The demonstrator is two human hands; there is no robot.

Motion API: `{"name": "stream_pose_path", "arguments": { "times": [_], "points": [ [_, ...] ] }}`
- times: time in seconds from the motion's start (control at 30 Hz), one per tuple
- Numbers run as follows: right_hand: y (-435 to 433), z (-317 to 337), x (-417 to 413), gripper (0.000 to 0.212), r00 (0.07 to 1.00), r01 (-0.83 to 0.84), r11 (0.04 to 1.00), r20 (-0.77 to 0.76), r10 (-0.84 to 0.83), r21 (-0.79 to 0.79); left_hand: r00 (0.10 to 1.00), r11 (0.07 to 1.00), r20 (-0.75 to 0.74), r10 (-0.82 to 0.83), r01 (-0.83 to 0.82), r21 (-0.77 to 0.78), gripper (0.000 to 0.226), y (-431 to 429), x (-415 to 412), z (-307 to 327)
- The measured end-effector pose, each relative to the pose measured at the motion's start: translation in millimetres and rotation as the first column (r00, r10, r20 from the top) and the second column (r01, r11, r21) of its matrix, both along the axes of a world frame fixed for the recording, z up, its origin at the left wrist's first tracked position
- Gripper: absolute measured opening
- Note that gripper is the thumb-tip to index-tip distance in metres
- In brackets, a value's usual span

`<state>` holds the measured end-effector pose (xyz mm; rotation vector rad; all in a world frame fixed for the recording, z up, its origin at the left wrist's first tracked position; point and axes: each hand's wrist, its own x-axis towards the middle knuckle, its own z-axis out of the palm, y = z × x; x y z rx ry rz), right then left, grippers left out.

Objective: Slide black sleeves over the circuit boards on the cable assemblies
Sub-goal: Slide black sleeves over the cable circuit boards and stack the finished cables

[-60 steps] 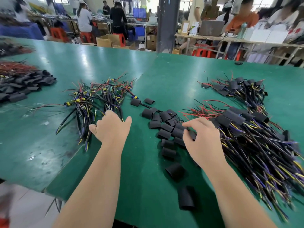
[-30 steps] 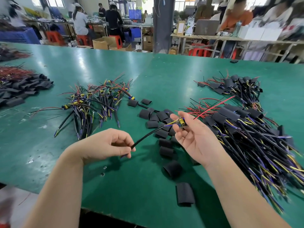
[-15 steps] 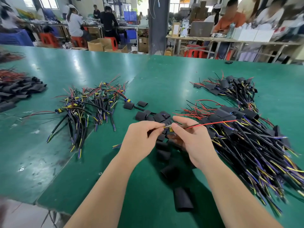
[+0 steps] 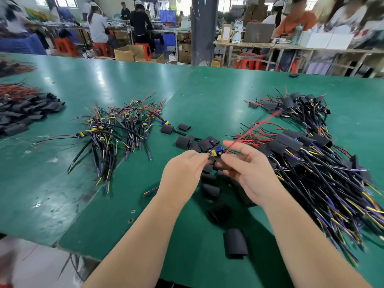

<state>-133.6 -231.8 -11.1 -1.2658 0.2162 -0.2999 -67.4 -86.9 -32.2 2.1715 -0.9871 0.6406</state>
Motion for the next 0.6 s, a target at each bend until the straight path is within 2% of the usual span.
{"name": "stream_pose_path", "arguments": {
  "times": [0.07, 0.1, 0.17, 0.27, 0.33, 0.37, 0.43, 0.5, 0.6],
  "points": [
    [-8.0, 3.0, -1.8, 0.031, 0.999, 0.041, 0.995, -0.008, -0.042, -0.089, 0.998, 0.998, -0.001, 0.055, -0.055, 0.008, 0.011, -0.7, 1.0, -2.9],
    [-13.4, 4.3, -3.3, 0.028, 0.995, 0.096, 0.978, -0.019, -0.101, -0.184, 0.995, 0.996, -0.035, 0.090, -0.090, 0.008, 0.009, 0.0, 2.6, -4.7],
    [-27.3, 4.1, -8.1, 0.020, 0.971, 0.194, 0.878, -0.039, -0.234, -0.438, 0.975, 0.984, -0.135, 0.179, -0.178, 0.016, 0.012, 3.4, 8.2, -9.0],
    [-42.0, -1.1, -12.7, 0.019, 0.951, 0.170, 0.592, -0.026, -0.308, -0.788, 0.918, 0.943, -0.214, 0.334, -0.327, 0.068, 0.018, 9.9, 17.0, -13.2],
    [-40.0, -4.7, -13.1, 0.012, 0.956, 0.074, 0.378, -0.043, -0.291, -0.923, 0.884, 0.914, -0.235, 0.405, -0.394, 0.093, 0.019, 11.9, 18.0, -13.1],
    [-37.1, -5.6, -13.1, 0.007, 0.958, 0.024, 0.305, -0.065, -0.279, -0.952, 0.874, 0.905, -0.239, 0.424, -0.415, 0.087, 0.018, 12.1, 17.3, -12.9],
    [-32.0, -7.0, -13.9, 0.025, 0.948, -0.074, 0.229, -0.140, -0.284, -0.971, 0.859, 0.893, -0.253, 0.445, -0.447, 0.056, 0.017, 12.8, 15.2, -12.4],
    [-32.5, -5.1, -16.5, 0.044, 0.913, -0.161, 0.216, -0.228, -0.339, -0.963, 0.848, 0.885, -0.273, 0.453, -0.465, 0.025, 0.017, 14.7, 15.0, -11.7],
    [-33.2, -2.1, -21.4, 0.052, 0.847, -0.316, 0.185, -0.365, -0.387, -0.930, 0.852, 0.888, -0.287, 0.438, -0.460, -0.011, 0.017, 17.2, 14.8, -11.1]
  ]
}}
